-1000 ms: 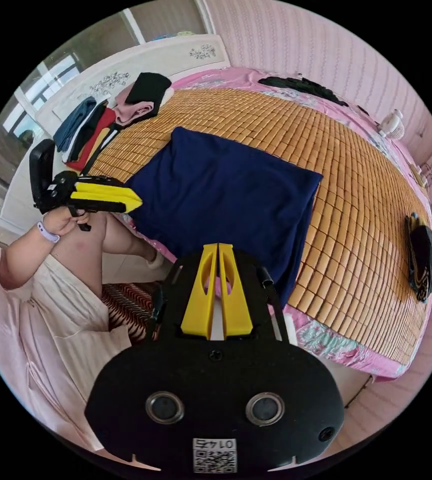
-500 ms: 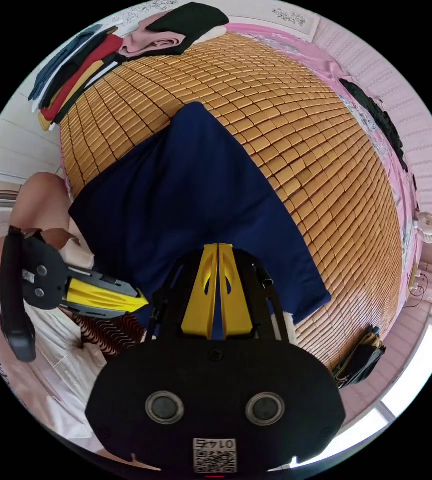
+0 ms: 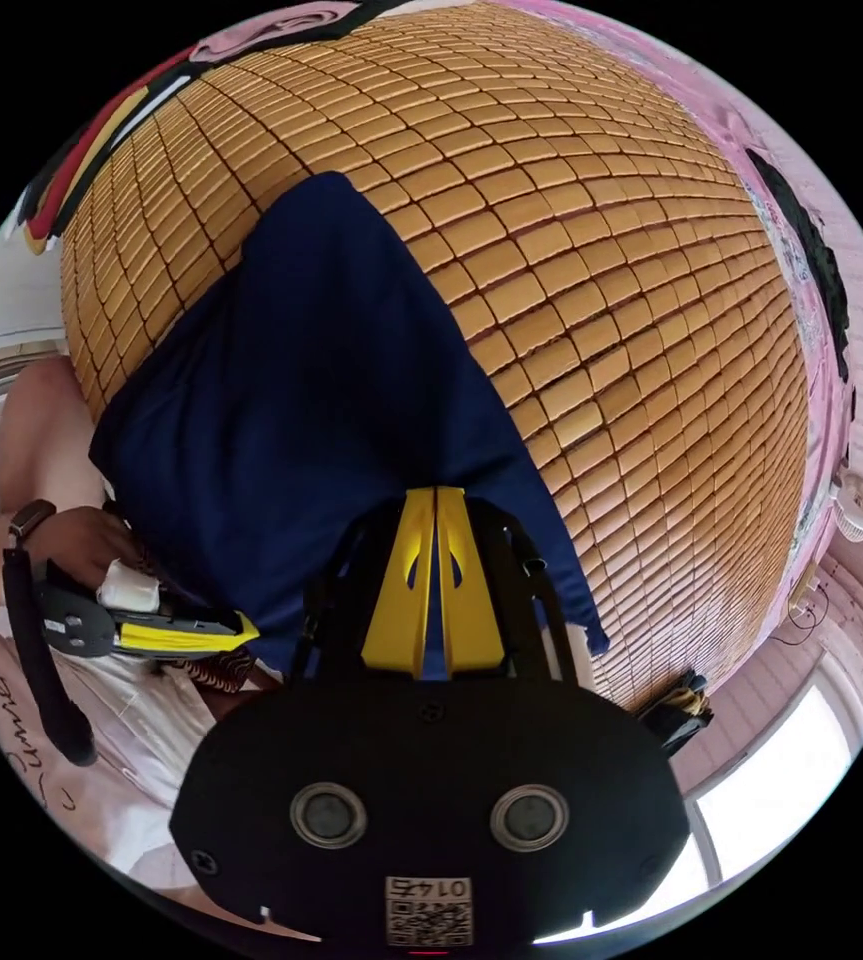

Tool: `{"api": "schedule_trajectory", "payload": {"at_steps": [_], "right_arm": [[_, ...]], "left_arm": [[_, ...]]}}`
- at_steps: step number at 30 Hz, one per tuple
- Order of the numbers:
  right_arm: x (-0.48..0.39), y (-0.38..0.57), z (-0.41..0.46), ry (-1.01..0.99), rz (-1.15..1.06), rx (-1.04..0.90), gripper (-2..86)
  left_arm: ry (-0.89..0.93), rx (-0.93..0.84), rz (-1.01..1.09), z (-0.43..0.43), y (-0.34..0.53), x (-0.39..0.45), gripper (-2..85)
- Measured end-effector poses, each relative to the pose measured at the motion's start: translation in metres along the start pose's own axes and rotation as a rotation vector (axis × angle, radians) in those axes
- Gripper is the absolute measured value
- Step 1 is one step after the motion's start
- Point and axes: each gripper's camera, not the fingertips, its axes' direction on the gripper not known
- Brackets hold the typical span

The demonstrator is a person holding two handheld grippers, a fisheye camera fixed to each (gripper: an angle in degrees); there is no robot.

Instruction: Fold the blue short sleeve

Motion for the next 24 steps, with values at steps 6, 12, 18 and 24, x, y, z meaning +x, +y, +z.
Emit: {"api": "schedule_trajectory", "payload": {"at_steps": [6, 12, 18, 24], "right_arm": [[0.018, -0.012, -0.009, -0.011, 0.003, -0.017, -0.5], [0.036, -0.008, -0.001, -0.042, 0.039, -0.041, -0.4], [0.054, 0.020, 0.006, -0.072, 0.120, 0.035, -0.4], [0.068, 0.143, -0.002, -0.182, 0.244, 0.297, -0.3]], "left_arm": [[-0.001, 0.013, -0.001, 0.007, -0.005, 0.004, -1.0], [0.004, 0.018, -0.003, 0.013, -0.009, 0.005, -1.0], [0.038, 0.018, -0.009, 0.017, -0.012, 0.003, -0.7], [0.135, 0.113, -0.007, 0.007, -0.013, 0.000, 3.5]]}}
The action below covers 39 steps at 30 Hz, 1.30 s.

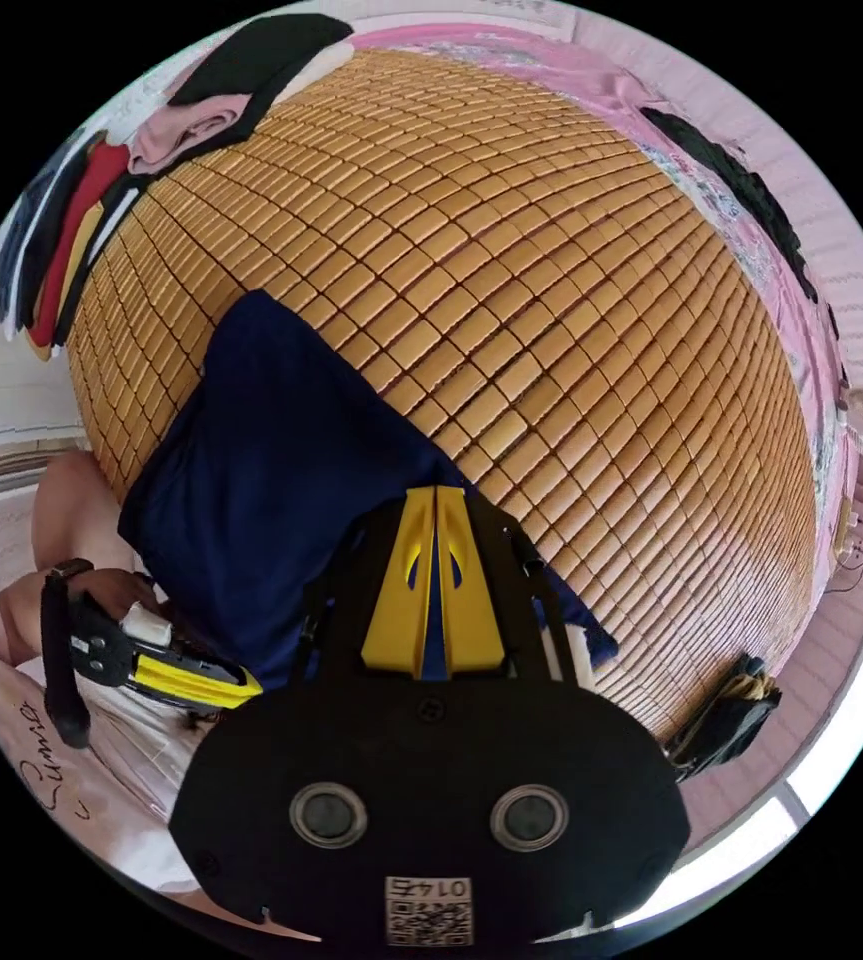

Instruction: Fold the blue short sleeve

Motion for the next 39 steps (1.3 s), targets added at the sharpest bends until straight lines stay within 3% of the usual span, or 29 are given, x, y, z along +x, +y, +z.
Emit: {"api": "schedule_trajectory", "payload": {"at_steps": [8, 12, 17, 22, 25, 30, 33, 39], "right_arm": [[0.066, 0.281, -0.015, -0.034, 0.364, 0.094, 1.3], [0.088, 0.400, 0.001, -0.105, 0.581, 0.096, 10.0], [0.106, 0.465, 0.020, -0.201, 0.637, 0.123, 10.8], [0.121, 0.506, 0.012, -0.242, 0.589, 0.171, 4.8], [0.132, 0.537, -0.006, -0.298, 0.568, 0.265, 2.7], [0.157, 0.595, -0.031, -0.585, 0.576, 0.542, 1.8], [0.164, 0.617, -0.030, -0.717, 0.548, 0.620, 1.9], [0.201, 0.679, -0.018, -0.629, 0.716, 0.745, 5.4]], "left_arm": [[-0.043, 0.094, 0.008, -0.009, -0.004, 0.013, 6.1], [-0.033, 0.070, 0.035, 0.003, -0.009, 0.029, 7.4], [-0.105, 0.071, 0.036, 0.012, -0.019, 0.047, 9.8], [-0.126, 0.067, 0.034, 0.020, -0.049, 0.056, 12.7], [-0.156, 0.066, 0.042, 0.030, -0.072, 0.055, 14.8], [-0.135, 0.049, -0.058, 0.053, -0.106, 0.035, 17.2], [-0.135, 0.043, -0.071, 0.062, -0.116, 0.031, 13.9], [-0.096, -0.022, -0.130, 0.054, -0.109, 0.031, 1.2]]}}
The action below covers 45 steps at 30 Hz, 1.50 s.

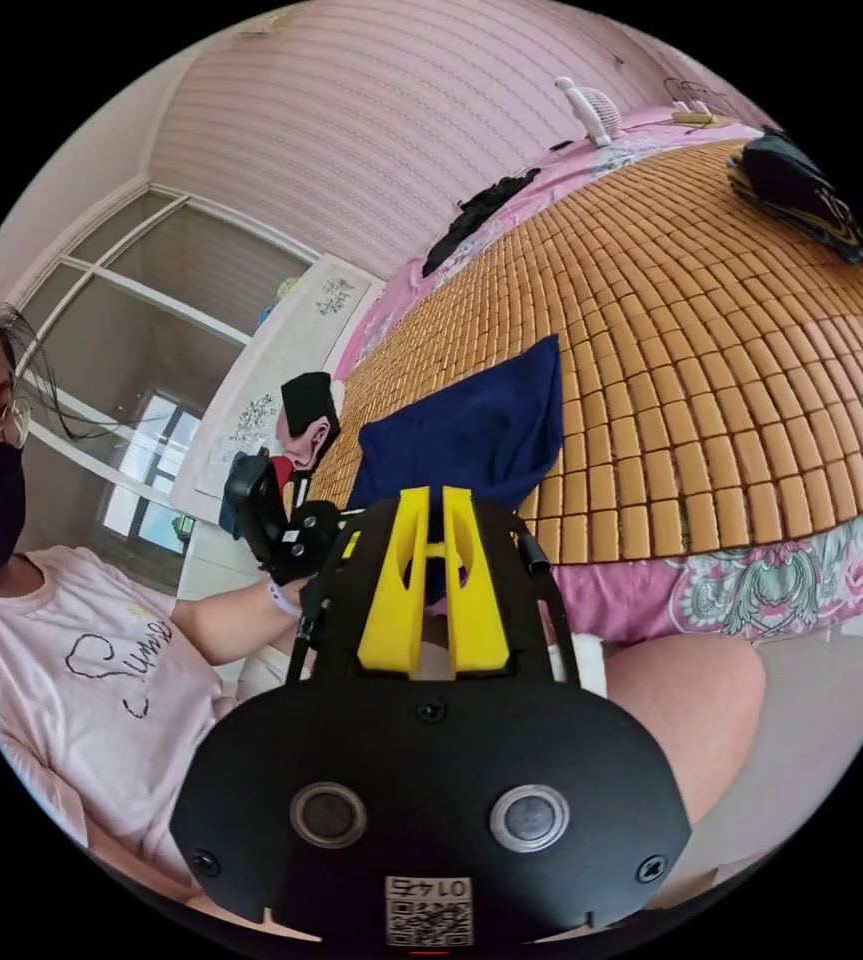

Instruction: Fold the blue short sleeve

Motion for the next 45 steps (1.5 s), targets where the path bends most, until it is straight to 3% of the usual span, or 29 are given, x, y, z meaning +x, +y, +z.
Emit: {"api": "schedule_trajectory", "payload": {"at_steps": [3, 6, 13, 20, 23, 29, 34, 39, 45], "right_arm": [[0.035, -0.006, 0.006, 0.042, 0.129, -0.059, 14.8], [0.056, -0.010, 0.011, -0.025, 0.191, -0.004, 16.2], [0.083, -0.019, -0.009, -0.042, 0.248, 0.128, 3.4], [0.039, -0.050, -0.090, -0.099, 0.072, 0.340, 1.6], [0.002, -0.082, -0.094, -0.027, -0.028, 0.303, 1.7], [-0.073, -0.138, 0.030, 0.022, -0.172, 0.042, 3.0], [-0.107, -0.161, 0.150, 0.036, -0.231, -0.130, 6.0], [-0.135, -0.188, 0.202, 0.219, -0.382, -0.193, 8.7], [-0.157, -0.220, 0.277, 0.461, -0.579, -0.342, 14.6]], "left_arm": [[0.029, 0.046, 0.037, -0.018, 0.013, 0.009, 0.3], [0.069, 0.063, 0.085, -0.034, 0.029, 0.020, 0.1], [0.110, 0.115, 0.138, -0.067, 0.060, 0.040, 0.0], [0.102, 0.327, 0.124, -0.106, 0.057, 0.041, -0.2], [0.083, 0.405, 0.059, -0.125, 0.060, 0.027, -0.1], [-0.025, 0.338, -0.174, -0.149, 0.115, -0.010, 1.8], [-0.211, 0.071, -0.570, -0.167, 0.174, -0.045, 4.7], [-0.307, 0.072, -0.593, -0.191, 0.208, -0.056, 5.1], [-0.094, 0.058, -0.701, -0.179, 0.217, -0.097, 11.9]]}}
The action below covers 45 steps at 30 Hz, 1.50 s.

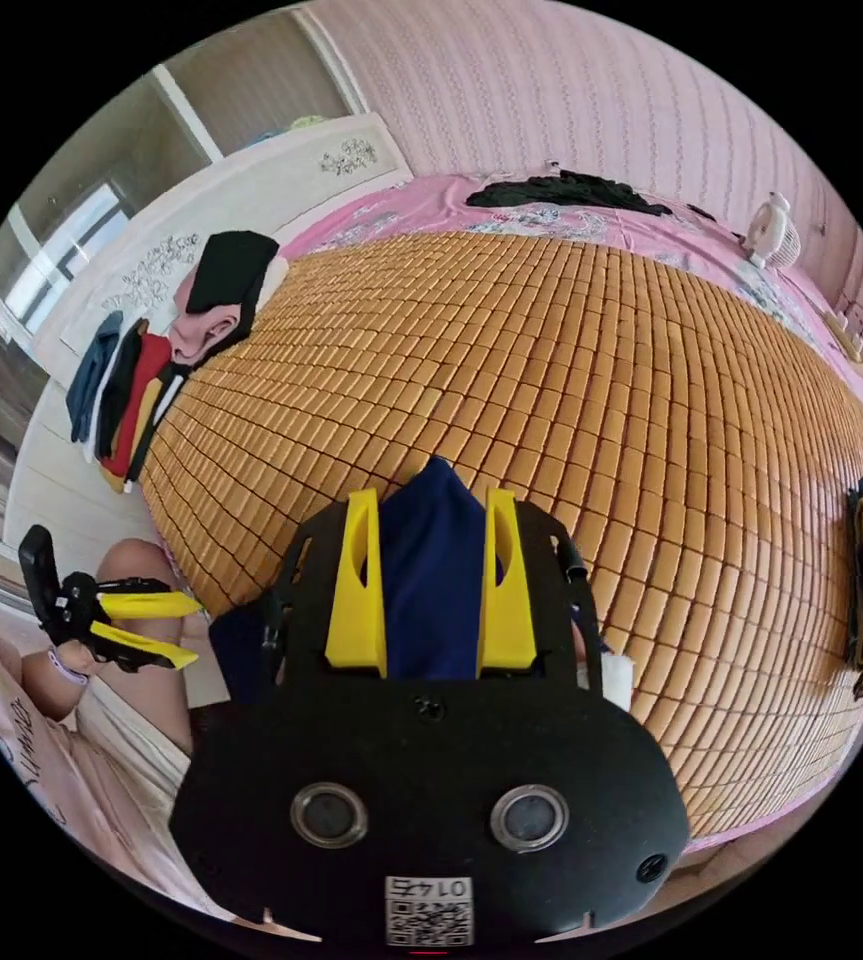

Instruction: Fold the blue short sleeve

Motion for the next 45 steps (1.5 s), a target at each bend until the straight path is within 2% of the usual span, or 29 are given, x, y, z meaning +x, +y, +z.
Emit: {"api": "schedule_trajectory", "payload": {"at_steps": [3, 8, 13, 18, 22, 29, 37, 43, 45], "right_arm": [[-0.010, -0.023, 0.040, 0.047, -0.048, -0.138, 14.9], [-0.007, -0.038, 0.043, -0.014, -0.004, -0.112, 13.2], [-0.014, -0.041, 0.028, -0.085, -0.017, -0.099, 5.5], [-0.025, -0.015, -0.044, -0.157, 0.053, 0.117, 3.8], [-0.042, 0.010, -0.108, -0.142, 0.054, 0.262, 3.4], [-0.091, 0.010, -0.198, -0.168, -0.035, 0.449, 3.0], [-0.193, -0.138, -0.245, -0.211, -0.344, 0.532, 3.0], [-0.328, -0.331, -0.255, -0.145, -0.687, 0.488, 3.3], [-0.415, -0.432, -0.247, -0.132, -0.807, 0.472, 4.0]], "left_arm": [[0.020, -0.052, 0.002, 0.015, -0.002, -0.006, 11.9], [-0.068, -0.011, 0.126, 0.008, 0.012, 0.003, 8.9], [-0.158, -0.031, 0.233, 0.000, 0.021, 0.016, 2.4], [-0.217, -0.028, 0.273, -0.017, 0.035, 0.030, 0.5], [-0.127, 0.084, 0.313, -0.066, 0.054, 0.045, -0.1], [-0.103, 0.274, 0.344, -0.158, 0.094, 0.072, -0.5], [-0.251, 0.551, 0.270, -0.258, 0.123, 0.055, -0.5], [-0.415, 0.736, 0.163, -0.314, 0.106, 0.000, 0.0], [-0.518, 0.825, 0.053, -0.337, 0.093, -0.030, 0.8]]}}
